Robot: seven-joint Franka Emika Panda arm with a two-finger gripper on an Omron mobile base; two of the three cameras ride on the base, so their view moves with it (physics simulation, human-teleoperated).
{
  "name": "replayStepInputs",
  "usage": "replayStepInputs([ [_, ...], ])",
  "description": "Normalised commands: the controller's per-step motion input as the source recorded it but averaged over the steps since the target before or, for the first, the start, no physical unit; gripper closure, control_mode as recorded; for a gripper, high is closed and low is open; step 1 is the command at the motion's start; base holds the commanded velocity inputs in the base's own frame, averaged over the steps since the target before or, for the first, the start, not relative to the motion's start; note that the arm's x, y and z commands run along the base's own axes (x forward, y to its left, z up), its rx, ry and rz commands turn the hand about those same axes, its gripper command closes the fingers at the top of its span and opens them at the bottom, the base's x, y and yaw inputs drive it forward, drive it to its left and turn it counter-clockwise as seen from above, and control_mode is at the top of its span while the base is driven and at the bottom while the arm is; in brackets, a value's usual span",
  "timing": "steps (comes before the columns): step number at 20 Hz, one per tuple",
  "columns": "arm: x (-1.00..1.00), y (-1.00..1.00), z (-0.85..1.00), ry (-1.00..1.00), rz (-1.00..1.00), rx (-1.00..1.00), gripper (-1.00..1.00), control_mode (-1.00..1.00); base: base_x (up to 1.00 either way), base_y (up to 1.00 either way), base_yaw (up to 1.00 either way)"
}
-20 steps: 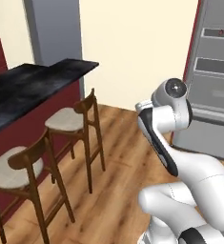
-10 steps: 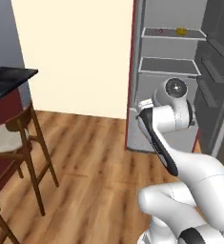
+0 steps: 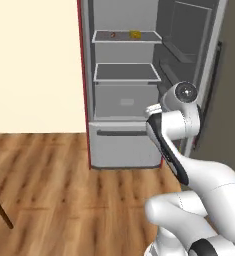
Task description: Take the cheese, shrimp, and mushroom from the fridge and place them on the plate on the dining counter to create an appetizer plate.
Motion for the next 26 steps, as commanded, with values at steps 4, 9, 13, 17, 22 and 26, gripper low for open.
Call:
replayStepInputs([
  [4,0.0,0.0,0.0,0.0,0.0,0.0,-1.0,1.0,0.5,0.33,-0.35],
  [9,0.0,0.0,0.0,0.0,0.0,0.0,-1.0,1.0,0.59,0.42,-0.31],
  [13,0.0,0.0,0.0,0.0,0.0,0.0,-1.0,1.0,0.8,0.64,-0.24],
  [17,0.0,0.0,0.0,0.0,0.0,0.0,-1.0,1.0,0.91,0.67,-0.19],
  [22,0.0,0.0,0.0,0.0,0.0,0.0,-1.0,1.0,1.0,0.17,-0.17],
  [26,0.0,0.0,0.0,0.0,0.0,0.0,-1.0,1.0,0.97,0.0,-0.13],
])
